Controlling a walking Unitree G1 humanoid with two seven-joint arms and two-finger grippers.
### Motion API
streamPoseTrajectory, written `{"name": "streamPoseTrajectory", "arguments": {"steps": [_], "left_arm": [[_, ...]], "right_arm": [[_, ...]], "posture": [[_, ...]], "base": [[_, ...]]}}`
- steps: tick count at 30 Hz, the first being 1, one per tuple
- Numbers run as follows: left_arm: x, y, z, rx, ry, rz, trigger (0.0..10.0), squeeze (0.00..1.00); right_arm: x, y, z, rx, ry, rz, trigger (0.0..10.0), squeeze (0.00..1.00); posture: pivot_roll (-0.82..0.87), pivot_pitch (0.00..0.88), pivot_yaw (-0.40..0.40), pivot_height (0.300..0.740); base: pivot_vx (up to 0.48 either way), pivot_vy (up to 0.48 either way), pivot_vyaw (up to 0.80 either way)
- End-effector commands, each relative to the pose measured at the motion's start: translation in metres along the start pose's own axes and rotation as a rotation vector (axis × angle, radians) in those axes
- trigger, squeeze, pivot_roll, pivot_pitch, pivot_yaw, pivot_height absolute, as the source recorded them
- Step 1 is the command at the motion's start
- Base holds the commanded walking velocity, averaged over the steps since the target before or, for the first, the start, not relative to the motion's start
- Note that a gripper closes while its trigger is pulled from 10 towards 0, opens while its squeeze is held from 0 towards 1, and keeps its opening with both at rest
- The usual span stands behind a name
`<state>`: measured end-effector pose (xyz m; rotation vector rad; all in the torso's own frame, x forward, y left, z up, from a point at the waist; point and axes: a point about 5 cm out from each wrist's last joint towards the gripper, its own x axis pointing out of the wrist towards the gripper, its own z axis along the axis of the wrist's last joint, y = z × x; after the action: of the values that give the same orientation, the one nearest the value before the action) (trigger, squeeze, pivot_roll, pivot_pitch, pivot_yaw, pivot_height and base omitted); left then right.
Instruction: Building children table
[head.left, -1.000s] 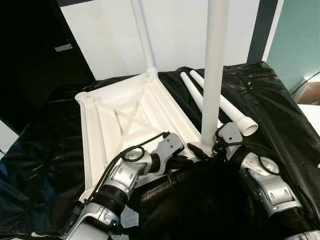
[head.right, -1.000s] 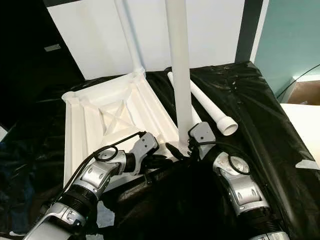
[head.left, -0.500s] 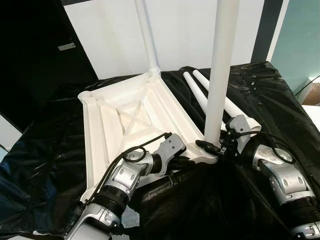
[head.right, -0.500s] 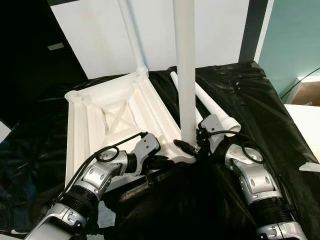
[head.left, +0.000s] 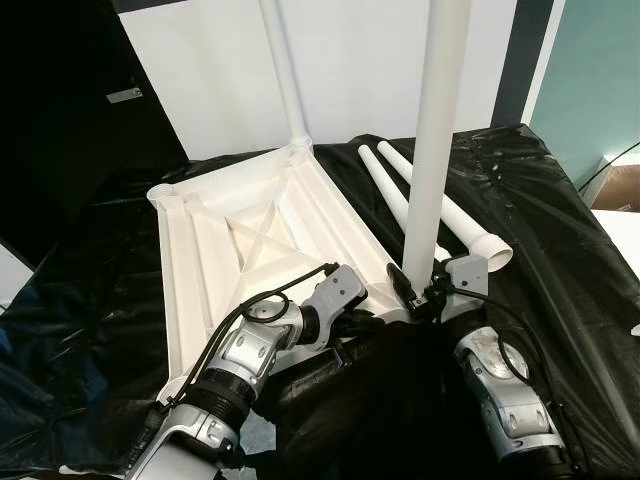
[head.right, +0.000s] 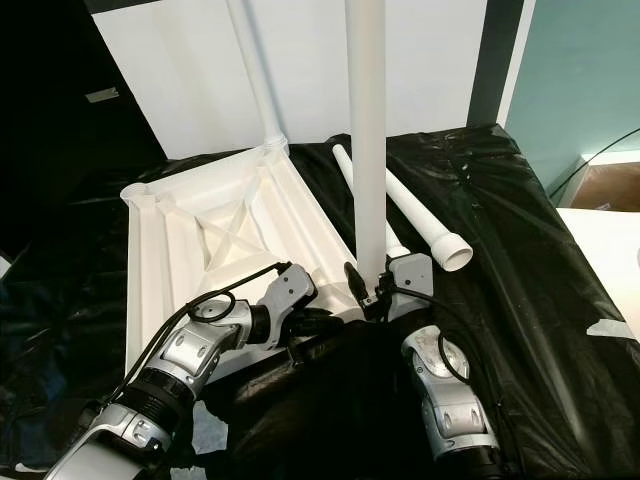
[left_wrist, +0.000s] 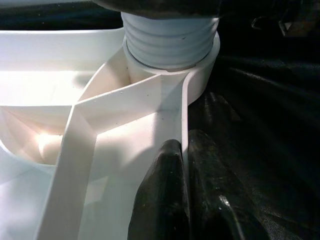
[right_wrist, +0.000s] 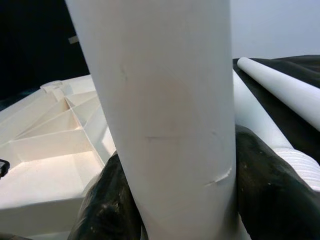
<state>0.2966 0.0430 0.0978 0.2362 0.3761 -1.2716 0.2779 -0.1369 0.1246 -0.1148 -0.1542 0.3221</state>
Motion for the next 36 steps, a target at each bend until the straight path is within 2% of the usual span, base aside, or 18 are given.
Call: {"name": "streamPoseTrajectory", "arguments": {"steps": [1, 2, 3, 7, 9, 10, 11, 13, 18, 19, 20, 21, 22, 29, 34, 35, 36], "left_arm": [[0.003, -0.009, -0.034, -0.115, 0.086, -0.009, 10.0, 0.00], [0.003, -0.009, -0.034, -0.115, 0.086, -0.009, 10.0, 0.00], [0.002, -0.009, -0.034, -0.116, 0.086, -0.005, 10.0, 0.00], [0.002, -0.008, -0.035, -0.118, 0.085, -0.004, 10.0, 0.00], [0.003, -0.008, -0.035, -0.118, 0.085, -0.004, 10.0, 0.00], [0.003, -0.009, -0.035, -0.117, 0.085, -0.005, 10.0, 0.00], [0.003, -0.009, -0.035, -0.117, 0.085, -0.005, 10.0, 0.00], [0.004, -0.008, -0.034, -0.116, 0.083, -0.007, 10.0, 0.00], [0.004, -0.008, -0.034, -0.116, 0.084, -0.009, 10.0, 0.00], [0.003, -0.009, -0.034, -0.116, 0.086, -0.010, 10.0, 0.00], [0.003, -0.009, -0.035, -0.116, 0.088, -0.010, 10.0, 0.00], [0.003, -0.009, -0.035, -0.116, 0.088, -0.010, 10.0, 0.00], [0.002, -0.009, -0.035, -0.117, 0.091, -0.010, 10.0, 0.00], [0.001, -0.008, -0.036, -0.119, 0.090, -0.004, 10.0, 0.00], [0.001, -0.009, -0.037, -0.120, 0.091, -0.002, 10.0, 0.00], [0.000, -0.009, -0.037, -0.121, 0.091, -0.001, 10.0, 0.00], [0.000, -0.009, -0.037, -0.121, 0.091, -0.001, 10.0, 0.00]], "right_arm": [[0.003, 0.004, 0.000, -0.019, -0.001, 0.004, 10.0, 0.00], [0.003, 0.004, 0.000, -0.019, -0.001, 0.004, 10.0, 0.00], [0.001, 0.006, -0.004, 0.001, 0.017, 0.071, 10.0, 1.00], [0.000, 0.005, -0.006, 0.019, 0.031, 0.157, 10.0, 1.00], [0.001, 0.002, -0.005, -0.012, 0.035, 0.191, 10.0, 1.00], [0.002, -0.003, -0.003, -0.033, 0.038, 0.226, 10.0, 0.00], [0.002, -0.003, -0.003, -0.033, 0.038, 0.226, 10.0, 0.00], [0.006, -0.015, 0.003, -0.047, 0.048, 0.325, 10.0, 0.00], [0.009, -0.023, 0.008, -0.047, 0.073, 0.444, 10.0, 0.00], [0.008, -0.027, 0.008, -0.052, 0.103, 0.514, 4.5, 0.00], [0.007, -0.030, 0.007, -0.053, 0.138, 0.588, 0.0, 0.00], [0.007, -0.030, 0.007, -0.053, 0.138, 0.588, 0.0, 0.00], [0.005, -0.033, 0.006, -0.051, 0.174, 0.664, 0.0, 0.00], [0.001, -0.037, 0.002, -0.024, 0.255, 0.745, 0.0, 0.00], [-0.001, -0.031, -0.002, 0.014, 0.254, 0.730, 0.0, 0.00], [-0.002, -0.026, -0.002, 0.034, 0.236, 0.708, 0.0, 0.00], [0.000, -0.018, -0.004, 0.054, 0.186, 0.611, 0.0, 0.00]], "posture": [[-0.09, 0.000, 0.114, 0.740], [-0.09, 0.000, 0.114, 0.740], [-0.08, 0.000, 0.110, 0.740], [-0.08, 0.000, 0.110, 0.740], [-0.09, 0.000, 0.110, 0.740], [-0.09, 0.000, 0.110, 0.740], [-0.09, 0.000, 0.110, 0.740], [-0.09, 0.000, 0.113, 0.740], [-0.09, 0.000, 0.116, 0.740], [-0.09, 0.000, 0.118, 0.740], [-0.09, 0.000, 0.118, 0.740], [-0.09, 0.000, 0.118, 0.740], [-0.09, 0.000, 0.118, 0.740], [-0.08, 0.000, 0.116, 0.740], [-0.08, 0.000, 0.116, 0.740], [-0.08, 0.000, 0.116, 0.740], [-0.07, 0.000, 0.113, 0.740]], "base": [[0.000, 0.000, 0.00], [0.000, 0.000, 0.00], [0.000, 0.000, 0.00], [0.000, 0.000, 0.00], [0.000, 0.000, 0.00], [0.000, 0.000, 0.00], [0.000, 0.000, 0.00], [0.000, 0.000, 0.00], [0.000, 0.000, 0.00], [0.000, 0.000, 0.00], [0.000, 0.000, 0.00], [0.000, 0.000, 0.00], [0.000, 0.000, 0.00], [0.000, 0.000, 0.00], [0.000, 0.000, 0.00], [0.000, 0.000, 0.00], [0.000, 0.000, 0.00]]}}
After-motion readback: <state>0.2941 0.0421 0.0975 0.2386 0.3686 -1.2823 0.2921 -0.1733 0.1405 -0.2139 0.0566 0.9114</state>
